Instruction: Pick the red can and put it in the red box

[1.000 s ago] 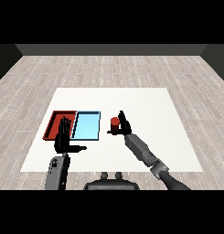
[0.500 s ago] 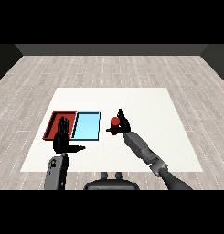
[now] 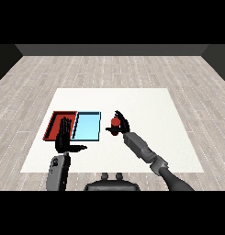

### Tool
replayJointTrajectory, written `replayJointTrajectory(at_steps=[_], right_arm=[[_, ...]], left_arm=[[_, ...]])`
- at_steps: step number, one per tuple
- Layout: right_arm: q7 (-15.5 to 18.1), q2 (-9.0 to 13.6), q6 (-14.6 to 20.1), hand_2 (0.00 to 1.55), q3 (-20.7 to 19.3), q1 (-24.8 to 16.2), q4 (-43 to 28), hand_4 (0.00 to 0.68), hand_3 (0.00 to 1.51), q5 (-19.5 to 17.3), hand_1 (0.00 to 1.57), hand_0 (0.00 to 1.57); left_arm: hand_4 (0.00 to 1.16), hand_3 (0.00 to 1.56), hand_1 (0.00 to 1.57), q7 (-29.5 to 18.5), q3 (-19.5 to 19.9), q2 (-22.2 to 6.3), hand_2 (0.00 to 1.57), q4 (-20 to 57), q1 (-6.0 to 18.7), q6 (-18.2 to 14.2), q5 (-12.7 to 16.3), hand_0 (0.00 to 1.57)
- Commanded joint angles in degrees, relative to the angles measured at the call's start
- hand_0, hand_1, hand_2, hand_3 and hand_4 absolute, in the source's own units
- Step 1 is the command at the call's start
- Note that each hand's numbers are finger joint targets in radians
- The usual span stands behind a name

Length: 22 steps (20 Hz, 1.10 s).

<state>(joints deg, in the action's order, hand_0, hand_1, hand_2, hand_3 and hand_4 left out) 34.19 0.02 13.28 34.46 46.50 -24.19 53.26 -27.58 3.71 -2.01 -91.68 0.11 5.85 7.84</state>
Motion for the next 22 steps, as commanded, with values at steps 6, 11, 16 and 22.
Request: replayJointTrajectory(at_steps=[6, 11, 16, 22], right_arm=[[-2.8, -0.02, 9.99, 1.47, 5.13, 1.46, 0.0, 0.575, 1.42, 0.57, 1.54, 1.54], [-4.21, -0.01, 7.95, 1.47, 4.15, 1.74, 2.52, 0.551, 1.42, -2.74, 1.53, 1.53], [-4.76, -0.02, 11.5, 1.47, 7.4, 2.27, 0.57, 0.546, 1.41, -0.36, 1.53, 1.53], [-1.36, -0.02, 14.13, 1.47, 7.54, 1.97, -1.33, 0.58, 1.4, -0.58, 1.53, 1.53]], left_arm=[[0.0, 0.0, 0.0, 3.01, -0.39, -0.5, 0.0, -5.67, -3.09, 0.39, 1.0, 0.0], [0.0, 0.0, 0.0, -0.37, -1.08, 0.89, 0.0, -0.13, -1.12, -0.27, -0.85, 0.0], [0.0, 0.0, 0.0, 4.68, -0.41, 0.0, 0.0, -3.98, 0.95, -1.58, 0.09, 0.0], [0.0, 0.0, 0.0, 6.13, -0.07, -0.68, 0.0, -4.5, 1.64, -1.2, 0.7, 0.0]])
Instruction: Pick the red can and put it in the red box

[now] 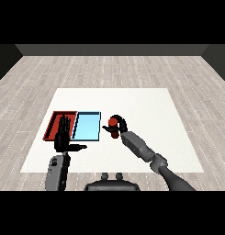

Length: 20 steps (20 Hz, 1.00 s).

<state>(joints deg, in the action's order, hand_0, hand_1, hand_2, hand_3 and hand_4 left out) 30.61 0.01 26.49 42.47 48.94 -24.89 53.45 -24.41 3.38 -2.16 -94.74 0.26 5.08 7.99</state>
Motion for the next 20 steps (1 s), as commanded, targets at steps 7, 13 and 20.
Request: replayJointTrajectory(at_steps=[7, 13, 20], right_arm=[[2.72, 0.71, 1.81, 1.46, -6.91, 3.25, -4.97, 0.582, 1.38, -4.38, 1.54, 1.54], [0.57, 5.46, 5.07, 1.47, -7.78, 1.19, -17.42, 0.617, 1.4, -8.72, 1.54, 1.54], [-0.47, 12.6, 9.19, 1.42, -6.92, -8.81, -38.67, 0.633, 1.39, -13.24, 1.46, 1.46]], left_arm=[[0.0, 0.0, 0.0, -3.02, -1.26, 0.47, 0.0, 0.44, -4.78, 2.0, -0.35, 0.0], [0.0, 0.0, 0.0, 0.28, -4.18, 0.73, 0.0, -2.75, -3.24, 1.32, -2.17, 0.0], [0.0, 0.0, 0.0, 8.66, -8.94, 2.1, 0.0, -5.36, 0.83, -1.15, -4.13, 0.0]])
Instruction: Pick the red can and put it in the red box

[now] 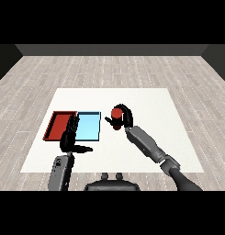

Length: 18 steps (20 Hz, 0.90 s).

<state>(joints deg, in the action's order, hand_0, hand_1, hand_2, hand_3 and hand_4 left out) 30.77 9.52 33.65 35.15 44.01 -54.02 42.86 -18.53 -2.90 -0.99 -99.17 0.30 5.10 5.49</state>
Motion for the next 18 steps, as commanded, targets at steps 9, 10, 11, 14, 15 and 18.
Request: replayJointTrajectory(at_steps=[9, 10, 11, 14, 15, 18], right_arm=[[-5.4, 4.59, 4.42, 1.4, 0.38, -13.06, -23.83, 0.628, 1.38, -11.54, 1.44, 1.44], [-9.24, 6.54, 4.52, 1.41, -1.1, -13.26, -26.32, 0.622, 1.38, -11.7, 1.44, 1.44], [-6.11, 4.59, 2.47, 1.42, -3.08, -13.09, -23.85, 0.634, 1.38, -12.05, 1.44, 1.44], [-5.8, 2.36, 3.74, 1.42, -2.42, -12.91, -25.51, 0.63, 1.4, -14.38, 1.42, 1.42], [-4.97, 4.16, 0.95, 1.42, -3.52, -16.72, -27.58, 0.634, 1.4, -15.01, 1.44, 1.44], [-9.45, 0.38, 3.56, 1.43, -3.89, -13.42, -29.55, 0.611, 1.4, -17.61, 1.45, 1.45]], left_arm=[[0.0, 0.0, 0.0, 8.1, -10.29, 0.98, 0.0, -2.14, 2.04, -6.34, -5.6, 0.0], [0.0, 0.0, 0.0, 8.15, -10.21, 0.98, 0.0, 0.54, 4.32, -7.74, -5.86, 0.0], [0.0, 0.0, 0.0, 10.15, -9.1, 0.99, 0.0, 2.18, 7.38, -7.62, -5.48, 0.0], [0.0, 0.0, 0.0, 6.59, -19.83, 0.99, 0.0, 6.12, 7.48, -17.6, -6.57, 0.0], [0.0, 0.0, 0.0, 11.11, -13.01, 0.99, 0.0, 5.84, 9.97, -11.84, -4.29, 0.0], [0.0, 0.0, 0.0, 7.22, -13.75, 0.99, 0.0, 11.16, 10.9, -12.66, -4.81, 0.0]])
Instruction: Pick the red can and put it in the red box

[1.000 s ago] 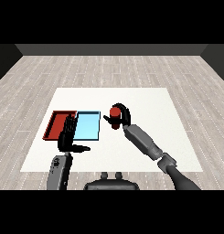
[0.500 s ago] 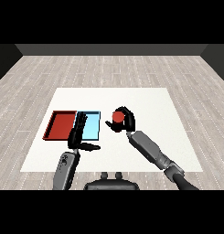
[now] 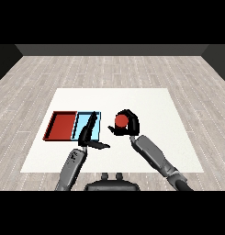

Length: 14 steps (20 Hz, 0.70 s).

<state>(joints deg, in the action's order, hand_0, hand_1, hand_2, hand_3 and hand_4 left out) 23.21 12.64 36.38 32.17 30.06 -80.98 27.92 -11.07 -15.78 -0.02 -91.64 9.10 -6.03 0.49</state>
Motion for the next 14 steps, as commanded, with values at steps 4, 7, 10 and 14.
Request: replayJointTrajectory(at_steps=[4, 7, 10, 14], right_arm=[[-3.7, -1.22, -2.59, 1.44, -2.73, -1.61, -4.07, 0.624, 1.4, -6.24, 1.44, 1.44], [-4.24, -2.54, -2.95, 1.44, -1.6, -5.85, -7.95, 0.647, 1.4, -8.5, 1.45, 1.45], [-2.46, -6.66, -6.46, 1.44, -4.58, -5.17, -4.21, 0.659, 1.39, -12.17, 1.46, 1.46], [-0.71, -9.97, -7.1, 1.44, -4.61, -7.25, -2.74, 0.653, 1.39, -14.84, 1.46, 1.46]], left_arm=[[0.0, 0.0, 0.0, -1.15, -4.5, 0.02, 0.0, 8.62, 4.01, -5.6, 2.27, 0.0], [0.0, 0.0, 0.0, -4.39, -5.12, 0.02, 0.0, 14.3, 6.91, -6.54, 5.19, 0.0], [0.0, 0.0, 0.0, -1.83, -5.47, 0.02, 0.0, 8.8, 2.82, -4.84, 3.05, 0.0], [0.0, 0.0, 0.0, -0.68, -4.44, 0.02, 0.0, 11.8, 6.07, -3.85, 4.98, 0.0]])
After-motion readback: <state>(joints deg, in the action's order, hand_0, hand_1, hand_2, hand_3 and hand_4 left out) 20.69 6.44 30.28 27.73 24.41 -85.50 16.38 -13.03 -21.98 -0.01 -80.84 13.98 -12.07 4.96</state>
